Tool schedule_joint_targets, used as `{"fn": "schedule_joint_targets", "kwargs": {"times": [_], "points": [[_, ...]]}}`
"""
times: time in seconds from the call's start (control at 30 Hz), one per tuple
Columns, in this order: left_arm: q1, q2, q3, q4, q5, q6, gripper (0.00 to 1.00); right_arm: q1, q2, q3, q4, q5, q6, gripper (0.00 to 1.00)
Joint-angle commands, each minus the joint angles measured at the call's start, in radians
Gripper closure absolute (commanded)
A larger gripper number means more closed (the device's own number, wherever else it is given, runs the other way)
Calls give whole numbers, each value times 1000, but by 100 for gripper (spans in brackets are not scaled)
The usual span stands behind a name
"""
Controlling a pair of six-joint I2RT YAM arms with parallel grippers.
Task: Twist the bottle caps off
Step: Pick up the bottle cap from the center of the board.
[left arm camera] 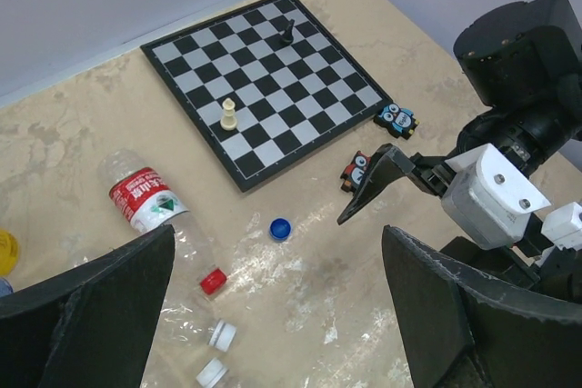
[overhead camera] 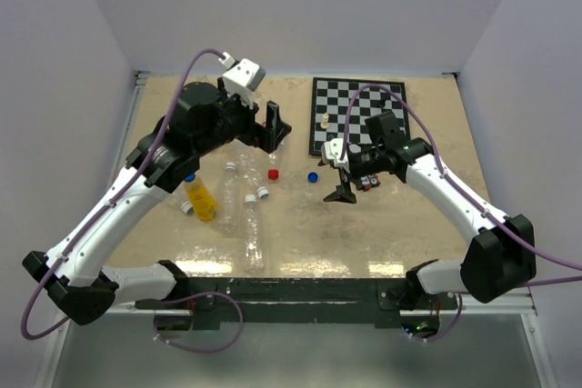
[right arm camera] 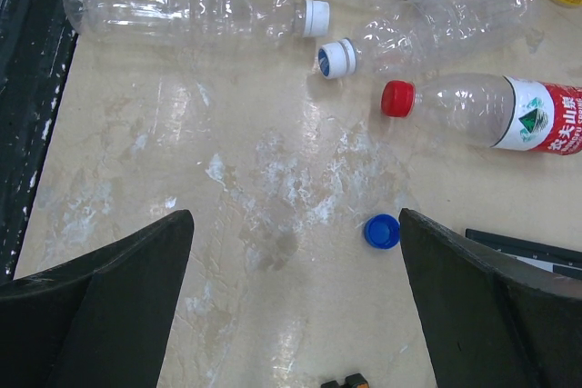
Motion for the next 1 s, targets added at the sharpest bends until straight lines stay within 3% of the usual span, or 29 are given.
{"fn": "schedule_joint_targets", "kwargs": {"times": [0.0, 0.4, 0.97], "points": [[-58, 27, 52, 1, -58, 23, 0, -2, -11, -2, -2, -2, -1, 2], [-116, 95, 6, 54, -57, 18, 0, -2, -11, -2, 1, 2, 2, 2], [-118, 257, -154, 222, -34, 6, 0, -2, -15, -2, 2, 10, 7, 2]]}}
